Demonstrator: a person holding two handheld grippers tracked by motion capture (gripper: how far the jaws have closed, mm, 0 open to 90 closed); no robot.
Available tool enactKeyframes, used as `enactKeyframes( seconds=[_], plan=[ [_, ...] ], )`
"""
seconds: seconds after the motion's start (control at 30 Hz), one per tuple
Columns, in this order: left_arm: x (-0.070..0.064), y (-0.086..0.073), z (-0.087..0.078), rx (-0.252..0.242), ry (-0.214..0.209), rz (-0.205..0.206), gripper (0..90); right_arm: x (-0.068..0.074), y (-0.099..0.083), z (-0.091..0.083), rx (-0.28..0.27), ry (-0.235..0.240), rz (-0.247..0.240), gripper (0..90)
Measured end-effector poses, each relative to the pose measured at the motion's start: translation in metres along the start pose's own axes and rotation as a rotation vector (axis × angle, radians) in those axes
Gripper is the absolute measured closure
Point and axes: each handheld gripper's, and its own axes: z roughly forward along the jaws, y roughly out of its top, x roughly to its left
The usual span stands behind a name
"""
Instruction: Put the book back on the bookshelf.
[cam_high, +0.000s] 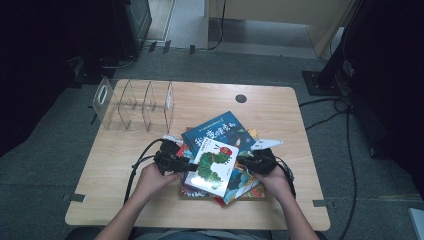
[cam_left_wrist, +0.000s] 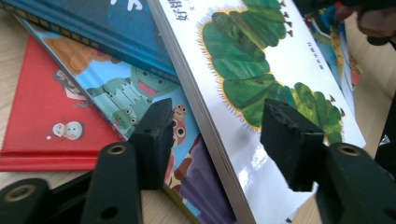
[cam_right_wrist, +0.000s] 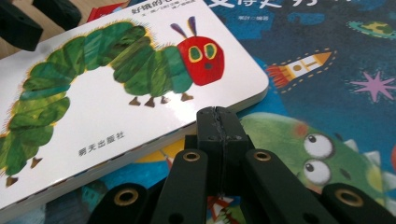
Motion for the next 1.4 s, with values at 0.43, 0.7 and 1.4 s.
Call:
enactKeyframes(
  seconds=[0.43,0.7,1.4],
  plan=[
    [0.0,0.008,0.009,0.067,-0.031,-0.091,40.7,0.017,-0.008,-0.004,0.006,0.017,-0.047,89.6],
    [-0.003,0.011,0.013,0.08,-0.041,-0.095,41.0,0.023,-0.011,-0.005,0.012,0.03,-0.041,89.9],
    [0.0,0.026,0.001,0.096,-0.022,-0.156,50.7,0.039,-0.015,-0.004,0.039,0.113,-0.082,90.0]
  ],
)
